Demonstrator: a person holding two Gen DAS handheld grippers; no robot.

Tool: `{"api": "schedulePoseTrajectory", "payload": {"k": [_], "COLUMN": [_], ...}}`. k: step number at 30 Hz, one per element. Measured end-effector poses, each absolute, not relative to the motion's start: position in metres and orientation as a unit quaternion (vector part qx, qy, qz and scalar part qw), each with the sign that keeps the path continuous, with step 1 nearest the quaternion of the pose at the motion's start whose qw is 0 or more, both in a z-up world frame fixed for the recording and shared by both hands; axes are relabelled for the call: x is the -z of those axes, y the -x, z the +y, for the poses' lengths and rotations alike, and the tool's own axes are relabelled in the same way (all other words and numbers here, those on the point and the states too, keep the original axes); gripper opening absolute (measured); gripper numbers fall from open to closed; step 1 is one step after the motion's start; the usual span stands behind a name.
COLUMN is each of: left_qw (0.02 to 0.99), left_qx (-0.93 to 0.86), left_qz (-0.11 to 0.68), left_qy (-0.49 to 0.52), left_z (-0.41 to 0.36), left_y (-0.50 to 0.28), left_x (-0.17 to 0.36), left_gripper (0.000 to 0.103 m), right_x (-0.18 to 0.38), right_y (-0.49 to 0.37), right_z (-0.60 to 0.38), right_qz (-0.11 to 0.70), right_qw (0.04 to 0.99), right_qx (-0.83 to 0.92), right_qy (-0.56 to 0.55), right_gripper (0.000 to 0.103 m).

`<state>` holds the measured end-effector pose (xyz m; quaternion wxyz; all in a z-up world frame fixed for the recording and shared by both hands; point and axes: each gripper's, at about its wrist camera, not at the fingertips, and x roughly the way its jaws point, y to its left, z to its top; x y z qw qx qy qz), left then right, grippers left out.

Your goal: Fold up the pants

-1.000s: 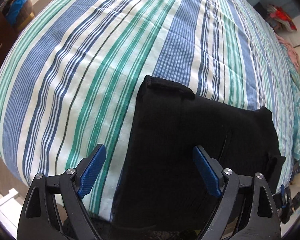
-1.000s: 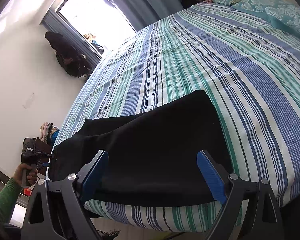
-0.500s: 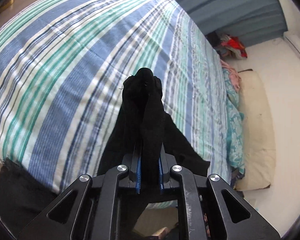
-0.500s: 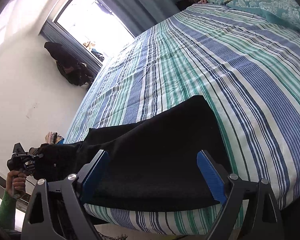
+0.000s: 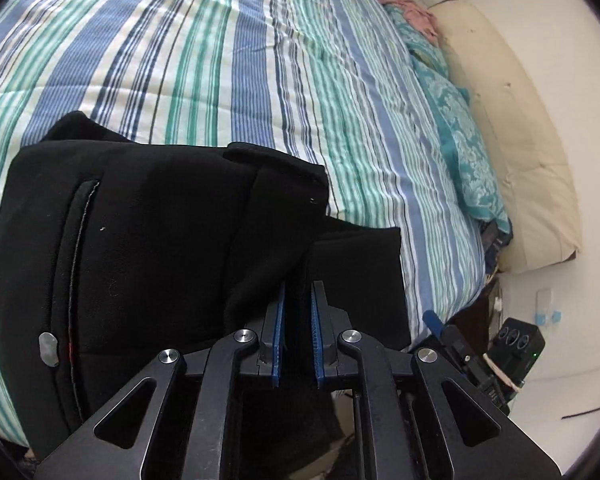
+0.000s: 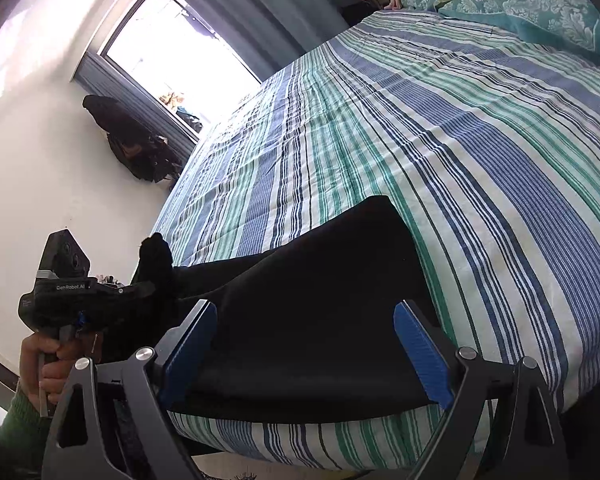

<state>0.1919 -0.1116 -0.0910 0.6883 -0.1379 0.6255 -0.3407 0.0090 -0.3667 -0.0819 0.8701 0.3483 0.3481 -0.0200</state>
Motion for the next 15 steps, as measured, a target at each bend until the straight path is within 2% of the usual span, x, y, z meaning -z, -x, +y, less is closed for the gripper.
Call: {"api": "schedulePoseTrajectory", "payload": {"k": [2,4,6,8,11,13,15], "left_qw": [0.678,0.688,0.712,0.732,0.773,0.801,0.825], "left_qx": [0.369,0.383,0.379,0.370,0.326,0.281,0.230], "left_qz": [0.615,0.595,0.571,0.550,0.518,0.498,0.482], "left_qy": [0.158,0.160,0.154,0.158,0.169,0.178,0.183], "left_z": [-0.114,-0.107,-0.092,-0.069,-0.022,0.008,0.037], "left_y": [-0.184,-0.177,-0.173,-0.172,-0.172,-0.171,-0.165], "left_x": [0.082,0.060,0.040,0.025,0.016,0.020,0.032], "left_gripper": [0.012,0.034,0.043,0.045,0.053,0.058,0.058], "right_x": [0.083,0.083,0.083,0.082,0.082,0.085,0.087], "right_y": [-0.007,-0.007,-0.009,-0.013,-0.023,-0.033,-0.047], "right_z": [-0.369,-0.369,-0.367,-0.362,-0.344,-0.328,-0.308], "right_qz": [0.347,0.348,0.349,0.351,0.358,0.361,0.365], "right_qw": [0.869,0.869,0.870,0.872,0.863,0.838,0.804], "right_qx": [0.023,0.022,0.018,0.003,-0.059,-0.136,-0.213], "right_qy": [-0.351,-0.351,-0.348,-0.342,-0.351,-0.385,-0.418], "right_gripper": [0.090,0.090,0.090,0.090,0.090,0.089,0.085]}}
